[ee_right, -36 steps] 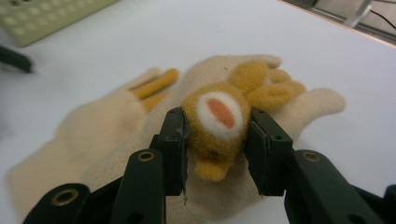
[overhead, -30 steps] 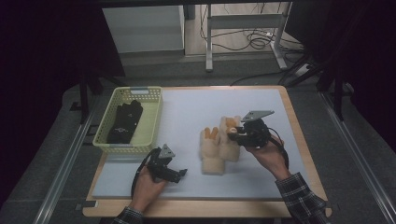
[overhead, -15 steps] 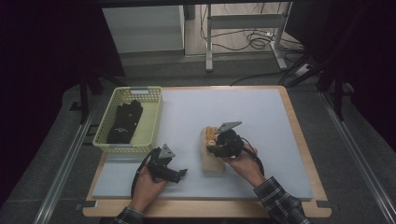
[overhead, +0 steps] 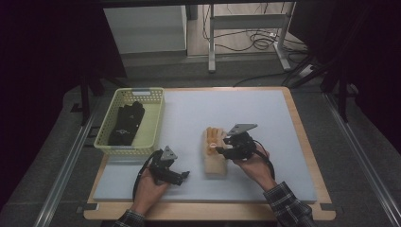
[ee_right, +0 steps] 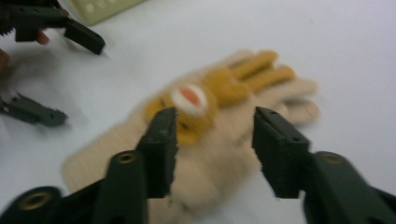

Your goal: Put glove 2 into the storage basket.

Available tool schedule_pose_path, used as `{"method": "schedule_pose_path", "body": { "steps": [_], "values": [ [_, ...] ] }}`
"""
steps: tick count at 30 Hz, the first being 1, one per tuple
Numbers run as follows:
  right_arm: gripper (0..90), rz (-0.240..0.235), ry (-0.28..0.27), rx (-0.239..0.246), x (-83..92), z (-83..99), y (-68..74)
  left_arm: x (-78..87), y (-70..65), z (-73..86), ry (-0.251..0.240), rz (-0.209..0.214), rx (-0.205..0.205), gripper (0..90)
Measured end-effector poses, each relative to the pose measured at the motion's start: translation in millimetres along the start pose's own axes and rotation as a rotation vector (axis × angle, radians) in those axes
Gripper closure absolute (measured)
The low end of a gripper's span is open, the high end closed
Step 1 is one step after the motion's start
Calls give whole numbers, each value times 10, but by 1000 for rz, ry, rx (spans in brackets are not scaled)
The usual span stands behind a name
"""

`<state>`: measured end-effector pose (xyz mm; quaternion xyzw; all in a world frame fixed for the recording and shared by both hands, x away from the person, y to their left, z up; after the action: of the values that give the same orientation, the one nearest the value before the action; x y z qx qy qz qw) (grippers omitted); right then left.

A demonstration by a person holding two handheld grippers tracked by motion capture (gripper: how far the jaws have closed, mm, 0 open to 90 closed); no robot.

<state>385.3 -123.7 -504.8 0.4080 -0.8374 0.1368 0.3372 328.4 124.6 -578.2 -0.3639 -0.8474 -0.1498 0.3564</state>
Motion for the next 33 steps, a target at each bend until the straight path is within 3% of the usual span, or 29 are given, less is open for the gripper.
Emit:
{"method": "schedule_pose_path", "body": {
  "steps": [5, 11, 17, 26, 33],
  "values": [
    [748, 2, 29, -11, 71, 241, -111, 1, 0, 1, 2, 1, 0, 24],
    [864, -39, 55, -7, 37, 495, -79, 2, 1, 1, 2, 1, -1, 24],
    [876, -66, 58, 14, -64, 631, 36, 5, 2, 1, 1, 1, -2, 26],
    [875, -98, 32, 39, -165, 586, 195, 54, 8, 36, 7, -17, 10, 46],
    [869, -94, 32, 62, -283, 498, 324, 114, 52, 116, 17, -31, 25, 17]
  ]
}}
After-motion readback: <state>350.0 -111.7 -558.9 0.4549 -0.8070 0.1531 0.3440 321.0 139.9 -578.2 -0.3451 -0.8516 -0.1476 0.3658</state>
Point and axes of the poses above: each handheld gripper's, and its own axes: x roughly backward along the jaws, z roughly out of its underside, y roughly to its left, the point moved 4 cm from there along -x, roughly forward along the jaws, and after that the axes turned 3 degrees about -x, right-handed, at the moved point
